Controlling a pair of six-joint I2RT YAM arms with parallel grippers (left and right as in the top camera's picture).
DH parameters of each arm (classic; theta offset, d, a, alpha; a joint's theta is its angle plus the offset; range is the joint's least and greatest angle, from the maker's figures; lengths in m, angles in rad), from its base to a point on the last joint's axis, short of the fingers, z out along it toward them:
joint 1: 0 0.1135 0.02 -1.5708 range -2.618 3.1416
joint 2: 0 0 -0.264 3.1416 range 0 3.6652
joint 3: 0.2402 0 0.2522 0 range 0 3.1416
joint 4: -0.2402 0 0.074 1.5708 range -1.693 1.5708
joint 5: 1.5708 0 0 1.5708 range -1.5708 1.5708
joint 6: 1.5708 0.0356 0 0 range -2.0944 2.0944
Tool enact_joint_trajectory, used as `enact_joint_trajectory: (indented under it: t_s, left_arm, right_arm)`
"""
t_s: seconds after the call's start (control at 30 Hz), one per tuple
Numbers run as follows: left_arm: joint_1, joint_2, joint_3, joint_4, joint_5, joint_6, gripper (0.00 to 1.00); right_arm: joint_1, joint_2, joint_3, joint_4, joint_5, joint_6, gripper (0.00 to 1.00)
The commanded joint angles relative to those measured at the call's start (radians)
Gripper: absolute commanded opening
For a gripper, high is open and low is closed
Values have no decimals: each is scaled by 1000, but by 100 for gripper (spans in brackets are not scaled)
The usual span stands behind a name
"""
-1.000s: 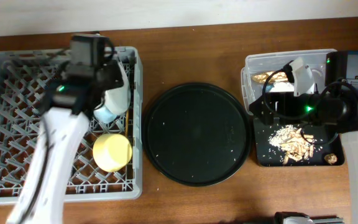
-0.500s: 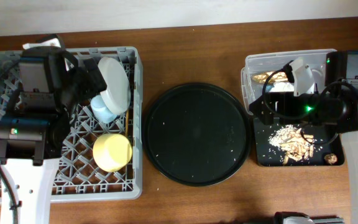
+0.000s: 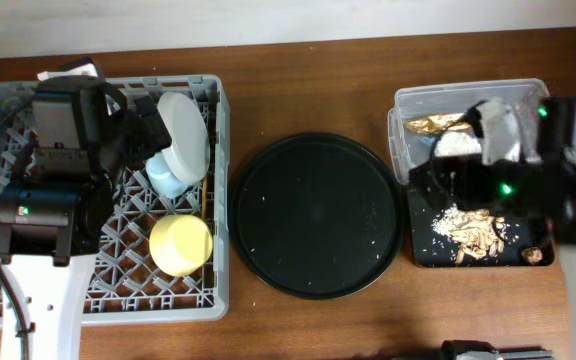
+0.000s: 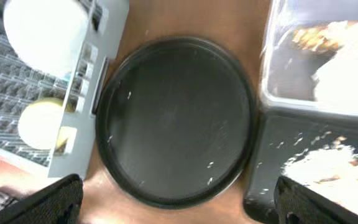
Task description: Sort waste into correct bins and load items into the dishwasher rack
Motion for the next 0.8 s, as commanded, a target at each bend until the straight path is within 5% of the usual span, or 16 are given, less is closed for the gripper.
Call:
enact_joint_trajectory:
  t_s: [0.0,0.17,0.3,0.53,0.77]
  left_arm:
    - [2,1,2,-2,-14,-2,99]
    - [2,1,2,-2,-14,-2,99]
    - [2,1,2,-2,-14,-2,99]
    - [2,1,2,-2,-14,-2,99]
    - [2,1,2,-2,-14,-2,99]
  right_arm:
    - [21,-203,-10,160,98,-2,99]
    - [211,-592,-356,800,279,-2,99]
    - [218,-916,-762,1151,336,-2,99]
    - [168,-1182,-1272,1356,343,2,99]
    - [169,-1182,-1455,1425,378,2,99]
